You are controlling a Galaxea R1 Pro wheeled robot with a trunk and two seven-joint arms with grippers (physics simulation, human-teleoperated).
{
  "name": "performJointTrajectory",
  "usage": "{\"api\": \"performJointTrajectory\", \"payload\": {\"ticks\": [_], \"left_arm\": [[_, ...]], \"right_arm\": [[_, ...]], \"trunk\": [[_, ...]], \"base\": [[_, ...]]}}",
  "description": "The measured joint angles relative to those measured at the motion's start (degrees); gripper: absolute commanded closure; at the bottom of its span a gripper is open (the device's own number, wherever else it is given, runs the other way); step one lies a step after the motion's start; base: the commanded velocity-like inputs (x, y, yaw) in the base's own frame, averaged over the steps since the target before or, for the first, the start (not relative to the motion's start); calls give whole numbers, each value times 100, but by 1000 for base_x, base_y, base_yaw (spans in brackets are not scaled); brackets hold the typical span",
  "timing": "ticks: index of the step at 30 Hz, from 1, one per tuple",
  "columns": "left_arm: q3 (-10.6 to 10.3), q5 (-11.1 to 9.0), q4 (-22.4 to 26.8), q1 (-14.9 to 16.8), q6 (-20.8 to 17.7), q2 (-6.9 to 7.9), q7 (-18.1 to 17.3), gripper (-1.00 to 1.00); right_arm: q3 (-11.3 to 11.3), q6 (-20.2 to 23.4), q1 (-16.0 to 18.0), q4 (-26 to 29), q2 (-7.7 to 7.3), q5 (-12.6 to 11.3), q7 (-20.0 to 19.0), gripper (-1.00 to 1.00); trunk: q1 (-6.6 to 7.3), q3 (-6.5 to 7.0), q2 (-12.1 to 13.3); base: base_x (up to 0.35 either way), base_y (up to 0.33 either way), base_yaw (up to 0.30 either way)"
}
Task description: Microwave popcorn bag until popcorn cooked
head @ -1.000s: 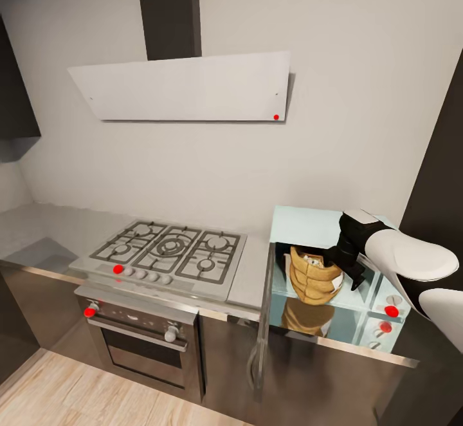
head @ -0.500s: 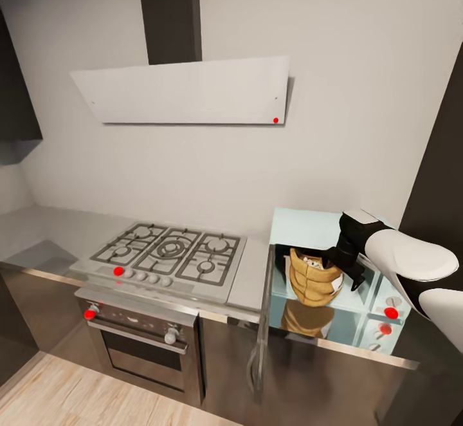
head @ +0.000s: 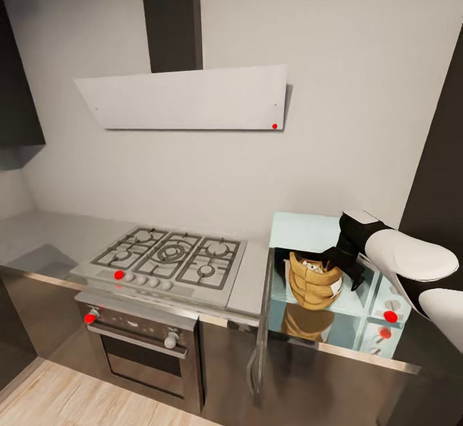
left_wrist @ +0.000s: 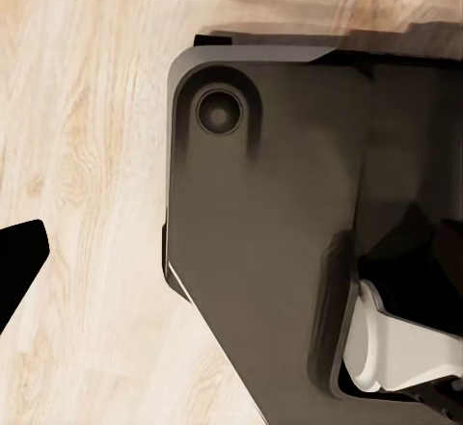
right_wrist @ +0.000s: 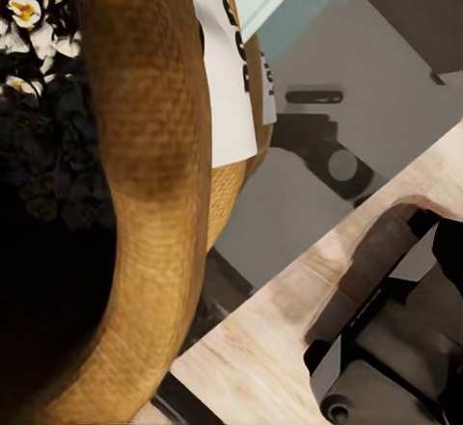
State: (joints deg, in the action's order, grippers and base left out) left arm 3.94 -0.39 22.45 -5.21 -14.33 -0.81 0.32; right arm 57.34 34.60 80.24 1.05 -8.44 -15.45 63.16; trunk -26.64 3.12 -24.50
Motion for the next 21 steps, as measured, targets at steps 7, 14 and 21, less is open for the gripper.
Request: {"api": "performJointTrajectory", "payload": {"ticks": [7,14,21], "left_arm": [[0,0,0,0,0,0,0,-100],[5,0,-304,0,50,0,0,-100],[5,0,-317,0,80,0,0,-100]], "right_arm": [[0,8,0,-2,1,2,-5,-100],[4,324,0,3,3,-3,-44,-100],[6,354,0,3,0,-4,-45,-100]], "trunk": [[0,67,0],[-3,133,1],[-4,200,1]], "base": [[0,0,0],[-222,0,0],[-337,0,0]]}}
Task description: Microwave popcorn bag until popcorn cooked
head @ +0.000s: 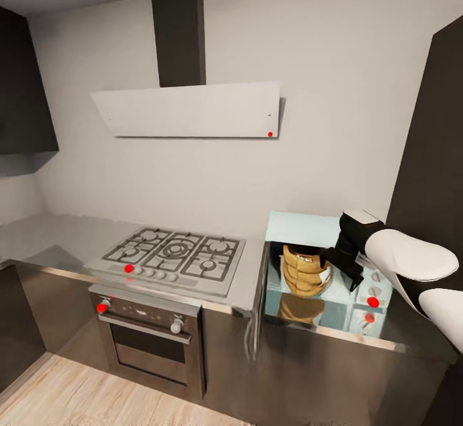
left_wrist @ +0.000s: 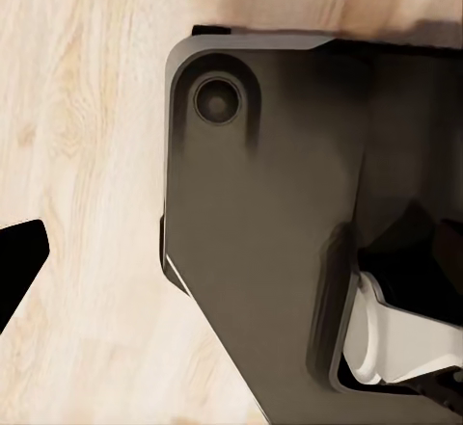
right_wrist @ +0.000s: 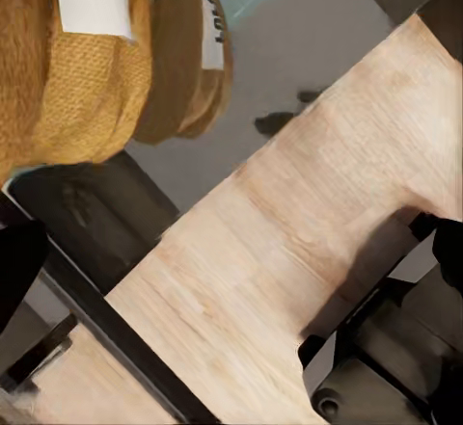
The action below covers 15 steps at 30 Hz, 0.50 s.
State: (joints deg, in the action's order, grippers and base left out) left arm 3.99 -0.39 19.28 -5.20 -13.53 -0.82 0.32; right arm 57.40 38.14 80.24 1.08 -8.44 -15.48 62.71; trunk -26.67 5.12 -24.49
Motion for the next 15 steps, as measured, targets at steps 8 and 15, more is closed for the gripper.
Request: {"api": "performJointTrajectory", "payload": {"ticks": [8,15], "left_arm": [[0,0,0,0,0,0,0,-100],[0,0,0,0,1,0,0,-100]], "right_arm": [[-294,-2,0,-22,14,12,-241,-100],[-1334,-319,-786,-405,23,1881,-2732,-100]], "trunk": [[0,27,1],[3,26,1]], "base": [[-324,0,0],[-44,0,0]]}}
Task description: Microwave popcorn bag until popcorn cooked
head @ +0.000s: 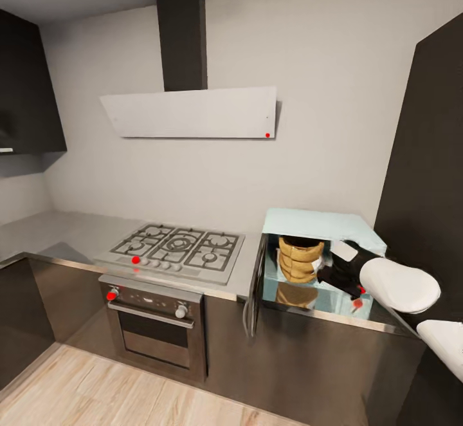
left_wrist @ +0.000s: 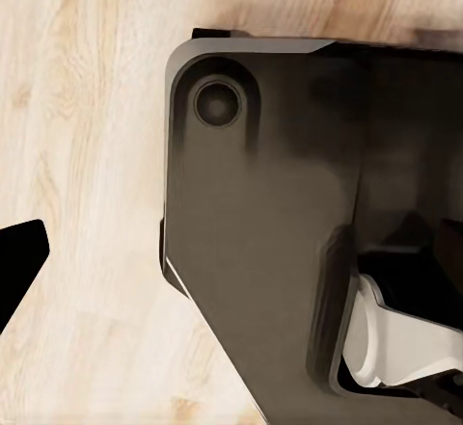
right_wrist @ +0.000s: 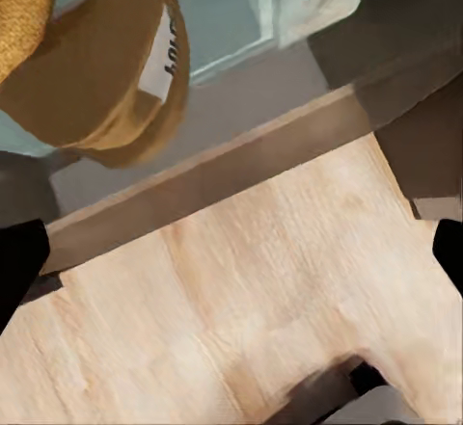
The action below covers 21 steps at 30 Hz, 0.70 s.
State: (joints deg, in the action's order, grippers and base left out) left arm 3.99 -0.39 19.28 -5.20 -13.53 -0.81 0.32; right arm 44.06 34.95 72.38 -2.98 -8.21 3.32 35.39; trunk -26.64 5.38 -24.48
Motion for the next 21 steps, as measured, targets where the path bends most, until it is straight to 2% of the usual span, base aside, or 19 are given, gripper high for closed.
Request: {"api": "performJointTrajectory", "payload": {"ticks": [2,3,5,8,10,11,13,15,17,19,21], "left_arm": [[0,0,0,0,0,2,0,-100],[0,0,1,0,0,1,0,-100],[0,0,1,0,-1,0,0,-100],[0,0,2,-1,-2,0,0,-100],[0,0,2,-1,-2,-1,0,-100],[0,0,2,-1,-2,-1,0,-100],[0,0,2,-1,-2,0,0,-100],[0,0,2,-1,-2,0,0,-100],[0,0,1,-1,-1,0,0,-100],[0,0,1,-1,5,0,0,-100],[0,0,1,-1,81,5,0,-100]], "right_arm": [[-59,-590,-383,-11,1,1019,-904,-100],[-69,-846,-489,-12,-1,1255,-1159,-100],[-73,-1145,-629,-13,-1,1417,-1410,-100],[-78,-2003,-919,-17,-2,1815,-1830,-100],[-75,-2705,-1189,-20,-8,2443,-2351,-100],[-75,-2980,-1293,-20,-12,2633,-2540,-100],[-85,-3772,-1569,-6,-14,2802,-2833,-100],[-79,-4746,-1839,-5,-15,2849,-3056,-100],[-78,-5405,-2040,-7,-16,2863,-3188,-100],[-87,-5874,-2130,-10,-62,2882,-3312,-100],[-75,-6093,-2163,-14,-287,2951,-3801,-100]], "trunk": [[0,-1,-1],[-1,0,1],[-1,1,0],[-2,1,0],[-2,0,0],[-2,0,0],[-2,0,0],[-1,0,0],[-1,0,-1],[-1,1,-1],[0,1,-2]], "base": [[-27,21,0],[-109,99,0],[-172,158,0],[-221,200,0],[-229,211,0],[-222,215,0],[-216,217,0],[-179,179,0],[-135,128,0],[-116,131,0],[-66,81,0]]}}
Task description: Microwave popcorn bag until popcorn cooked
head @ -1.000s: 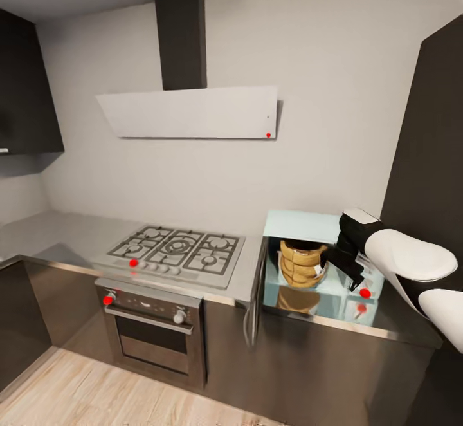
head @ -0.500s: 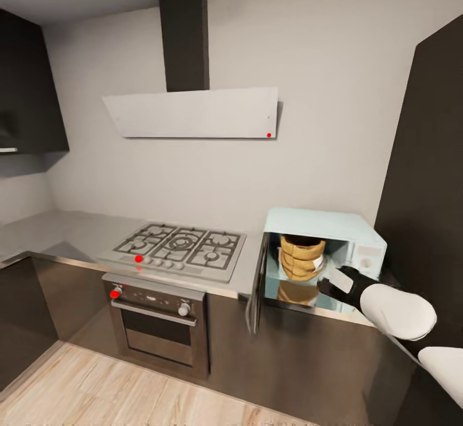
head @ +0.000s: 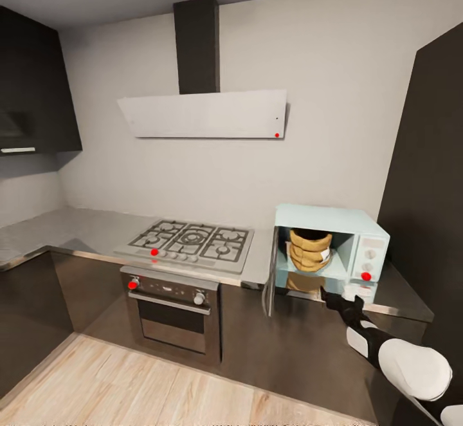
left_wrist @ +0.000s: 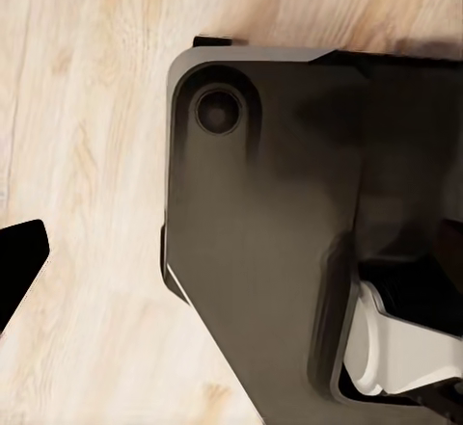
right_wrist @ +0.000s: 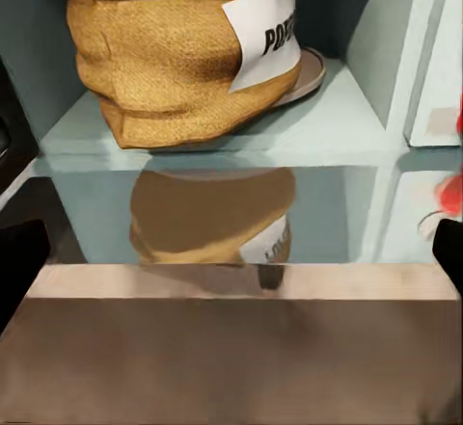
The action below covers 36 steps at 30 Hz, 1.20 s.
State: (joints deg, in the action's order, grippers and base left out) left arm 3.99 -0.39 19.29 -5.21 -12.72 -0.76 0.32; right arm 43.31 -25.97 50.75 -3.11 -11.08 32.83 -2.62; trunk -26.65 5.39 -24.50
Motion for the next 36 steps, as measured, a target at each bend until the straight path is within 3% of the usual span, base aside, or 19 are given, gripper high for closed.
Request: {"api": "performJointTrajectory", "payload": {"ticks": [1,3,5,10,22,36], "left_arm": [[0,0,0,0,58,2,0,-100],[0,0,-1,0,137,3,0,-100],[0,0,-1,0,201,4,0,-100],[0,0,-2,1,209,4,0,-100],[7,0,0,0,208,12,0,-100],[0,0,-1,1,210,12,-4,-100]], "right_arm": [[1,-61,-8,2,-114,-3,-367,-100],[-1,-211,-14,6,-269,-6,-727,-100],[-11,-717,-67,7,-378,0,-973,-100],[-17,-878,-78,8,-422,1,-1250,-100],[-6,-1263,-79,14,-436,-8,-1141,-100],[2,-1324,-243,-32,-484,-25,-1135,-100]], "trunk": [[1,0,0],[1,0,0],[1,0,0],[1,0,0],[1,0,0],[1,0,0]], "base": [[-29,35,0],[-11,14,0],[-1,2,0],[0,0,0],[17,90,0],[5,32,0]]}}
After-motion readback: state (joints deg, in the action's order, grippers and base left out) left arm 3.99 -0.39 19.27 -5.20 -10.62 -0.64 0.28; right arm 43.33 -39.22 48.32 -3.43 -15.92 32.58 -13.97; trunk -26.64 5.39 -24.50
